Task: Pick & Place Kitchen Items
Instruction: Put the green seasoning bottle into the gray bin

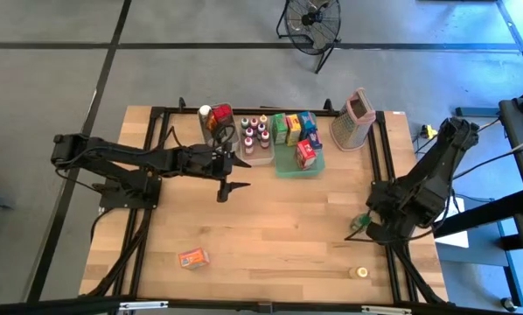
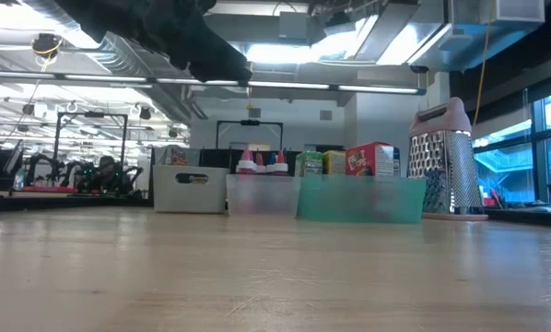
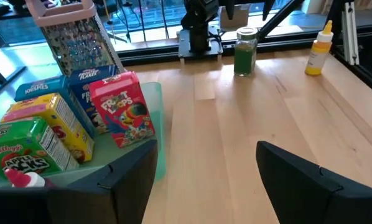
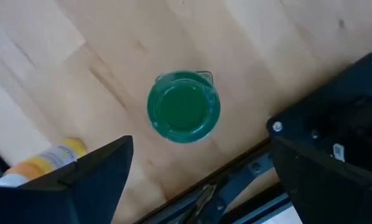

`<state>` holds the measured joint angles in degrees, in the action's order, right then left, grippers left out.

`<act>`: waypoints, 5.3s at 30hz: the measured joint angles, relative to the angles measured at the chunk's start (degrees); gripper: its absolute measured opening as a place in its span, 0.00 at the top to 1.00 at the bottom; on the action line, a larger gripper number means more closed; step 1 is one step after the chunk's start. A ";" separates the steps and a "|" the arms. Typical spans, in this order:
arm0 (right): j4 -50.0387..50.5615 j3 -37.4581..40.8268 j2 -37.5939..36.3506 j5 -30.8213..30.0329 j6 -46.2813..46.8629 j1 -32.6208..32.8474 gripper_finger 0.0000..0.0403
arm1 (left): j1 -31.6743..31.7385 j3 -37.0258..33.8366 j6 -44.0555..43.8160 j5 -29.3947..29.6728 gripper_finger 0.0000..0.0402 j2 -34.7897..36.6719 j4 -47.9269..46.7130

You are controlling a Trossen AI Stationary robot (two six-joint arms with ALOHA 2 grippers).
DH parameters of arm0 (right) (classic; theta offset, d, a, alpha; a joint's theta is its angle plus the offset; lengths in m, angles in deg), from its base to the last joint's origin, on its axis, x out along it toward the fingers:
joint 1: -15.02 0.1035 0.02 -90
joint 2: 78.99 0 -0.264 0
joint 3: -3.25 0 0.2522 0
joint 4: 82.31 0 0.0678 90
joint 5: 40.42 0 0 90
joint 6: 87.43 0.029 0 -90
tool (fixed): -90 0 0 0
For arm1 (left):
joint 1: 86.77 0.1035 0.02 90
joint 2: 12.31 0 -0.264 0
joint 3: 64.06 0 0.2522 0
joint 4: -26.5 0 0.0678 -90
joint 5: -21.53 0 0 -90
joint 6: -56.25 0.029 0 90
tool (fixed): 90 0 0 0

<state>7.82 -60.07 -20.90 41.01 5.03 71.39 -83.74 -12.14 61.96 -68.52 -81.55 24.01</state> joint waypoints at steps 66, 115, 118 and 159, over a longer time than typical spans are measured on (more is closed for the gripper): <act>-17.84 11.19 4.56 2.61 -16.53 -9.58 0.51 | -1.16 0.00 -3.10 -0.02 0.34 -0.51 -1.20; -62.87 5.70 10.94 -7.90 -85.87 -36.94 0.49 | -8.13 14.26 -10.09 5.00 0.33 -28.26 16.74; -64.07 5.68 11.45 -7.90 -86.98 -37.61 0.49 | -8.13 14.96 -8.42 4.99 0.34 -28.67 16.16; -71.44 5.68 13.61 -4.89 -91.86 -41.06 0.49 | -8.07 15.17 -7.06 6.54 0.35 -28.74 14.69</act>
<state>-63.62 -54.39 -7.29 36.12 -86.83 30.33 -91.81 3.02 54.90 -61.98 -110.29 38.70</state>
